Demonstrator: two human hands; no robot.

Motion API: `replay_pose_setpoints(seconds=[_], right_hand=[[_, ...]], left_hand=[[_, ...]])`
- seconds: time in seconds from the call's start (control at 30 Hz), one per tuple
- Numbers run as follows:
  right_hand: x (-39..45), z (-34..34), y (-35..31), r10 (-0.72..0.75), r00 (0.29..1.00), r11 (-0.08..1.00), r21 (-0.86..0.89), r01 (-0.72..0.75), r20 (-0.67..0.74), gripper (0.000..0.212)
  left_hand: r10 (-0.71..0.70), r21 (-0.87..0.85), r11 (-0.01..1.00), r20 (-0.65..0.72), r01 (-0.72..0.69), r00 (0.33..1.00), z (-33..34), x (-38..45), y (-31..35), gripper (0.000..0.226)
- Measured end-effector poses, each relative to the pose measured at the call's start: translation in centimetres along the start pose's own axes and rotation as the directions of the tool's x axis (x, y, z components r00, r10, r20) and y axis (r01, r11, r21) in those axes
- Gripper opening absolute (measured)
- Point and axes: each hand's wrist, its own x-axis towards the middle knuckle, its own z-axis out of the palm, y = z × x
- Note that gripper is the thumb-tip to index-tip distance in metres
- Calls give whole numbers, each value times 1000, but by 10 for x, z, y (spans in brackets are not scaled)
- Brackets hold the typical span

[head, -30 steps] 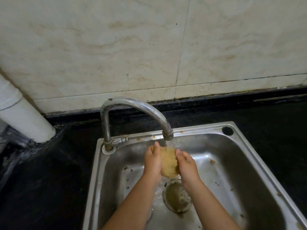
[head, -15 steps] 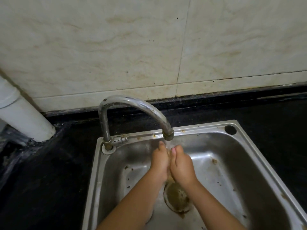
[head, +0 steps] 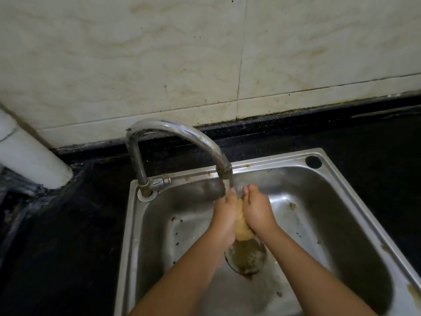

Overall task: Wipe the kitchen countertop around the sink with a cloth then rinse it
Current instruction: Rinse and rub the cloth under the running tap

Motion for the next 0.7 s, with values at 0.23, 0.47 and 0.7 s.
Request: replay_pose_setpoints(seconds=[0.23,0.47,0.7], right_hand=[[-14,4,7,156,980,932,310,-187,121,28],[-10,0,7,231,948,815,488,-311,218,31],[-16,3,2,171,978,818,536,-208,118,24]], left_hand=[[50,-81,995,-73,-56,996,-20,6,8,35],[295,-14,955,-26,-295,955,-34,7,4,20],[502,278,838,-55,-470,863,-39,6,-5,19]])
